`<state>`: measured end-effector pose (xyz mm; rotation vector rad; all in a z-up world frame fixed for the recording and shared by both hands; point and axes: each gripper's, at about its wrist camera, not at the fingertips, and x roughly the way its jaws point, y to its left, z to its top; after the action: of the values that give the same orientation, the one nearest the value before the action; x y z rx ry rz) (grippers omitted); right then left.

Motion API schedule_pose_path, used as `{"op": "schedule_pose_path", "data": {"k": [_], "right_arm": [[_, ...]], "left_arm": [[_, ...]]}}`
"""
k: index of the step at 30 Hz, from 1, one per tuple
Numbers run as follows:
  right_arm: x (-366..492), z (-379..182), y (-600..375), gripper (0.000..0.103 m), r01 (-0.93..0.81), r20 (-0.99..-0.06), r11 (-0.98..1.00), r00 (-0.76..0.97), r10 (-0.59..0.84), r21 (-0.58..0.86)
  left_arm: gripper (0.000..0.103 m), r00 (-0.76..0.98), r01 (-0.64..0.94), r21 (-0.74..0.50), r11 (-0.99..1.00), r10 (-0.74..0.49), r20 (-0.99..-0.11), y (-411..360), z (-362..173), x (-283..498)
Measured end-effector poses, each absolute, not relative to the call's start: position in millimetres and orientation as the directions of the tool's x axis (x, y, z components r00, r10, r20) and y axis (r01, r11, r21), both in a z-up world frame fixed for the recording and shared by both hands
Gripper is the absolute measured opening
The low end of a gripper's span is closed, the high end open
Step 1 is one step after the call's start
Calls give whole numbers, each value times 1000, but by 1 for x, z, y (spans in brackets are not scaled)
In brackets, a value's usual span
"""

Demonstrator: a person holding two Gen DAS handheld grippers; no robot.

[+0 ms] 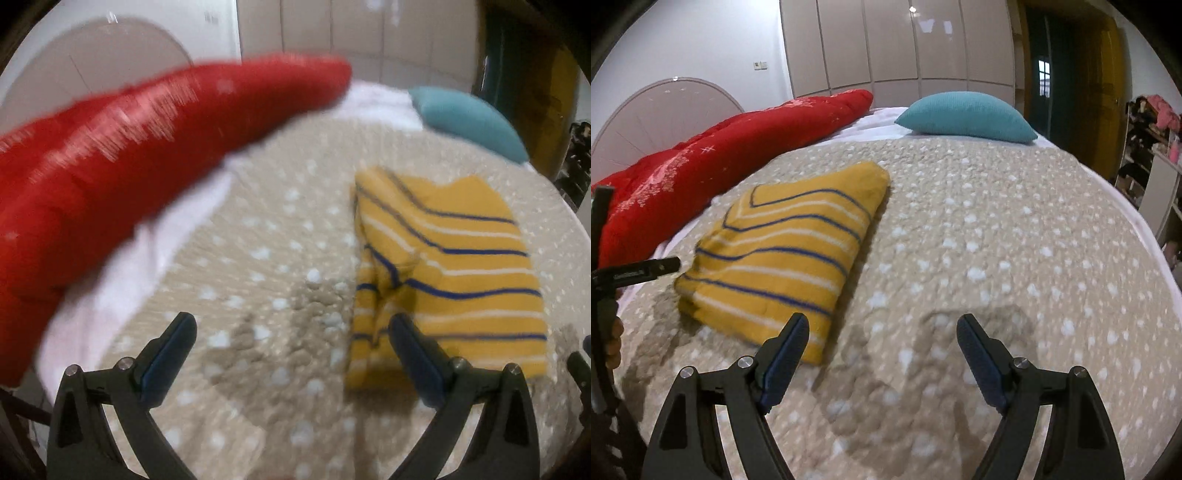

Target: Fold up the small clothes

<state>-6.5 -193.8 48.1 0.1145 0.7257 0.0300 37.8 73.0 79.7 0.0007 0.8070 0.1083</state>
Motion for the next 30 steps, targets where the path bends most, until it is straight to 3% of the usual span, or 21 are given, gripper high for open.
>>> {"op": "schedule_pose_path", "data": {"k": [3, 10, 18, 30], "right_arm": [[-20, 44, -183, 86, 10, -668, 993, 740, 74, 121], [-49, 34, -149, 86, -29, -684, 998, 727, 59, 55], [-57, 37, -137, 88, -27, -657, 999, 754, -3, -35], [-50, 20, -147, 88, 9, -699, 1000, 715, -16, -14]], "left_arm": [[103, 723, -66, 20, 998, 62, -689, 64, 90, 0], [103, 706, 16, -9, 1000, -17, -708, 27, 74, -52], [103, 658, 17, 2, 1000, -10, -753, 13, 55, -66], [103, 631, 35, 19, 999, -8, -776, 5, 46, -70]]}}
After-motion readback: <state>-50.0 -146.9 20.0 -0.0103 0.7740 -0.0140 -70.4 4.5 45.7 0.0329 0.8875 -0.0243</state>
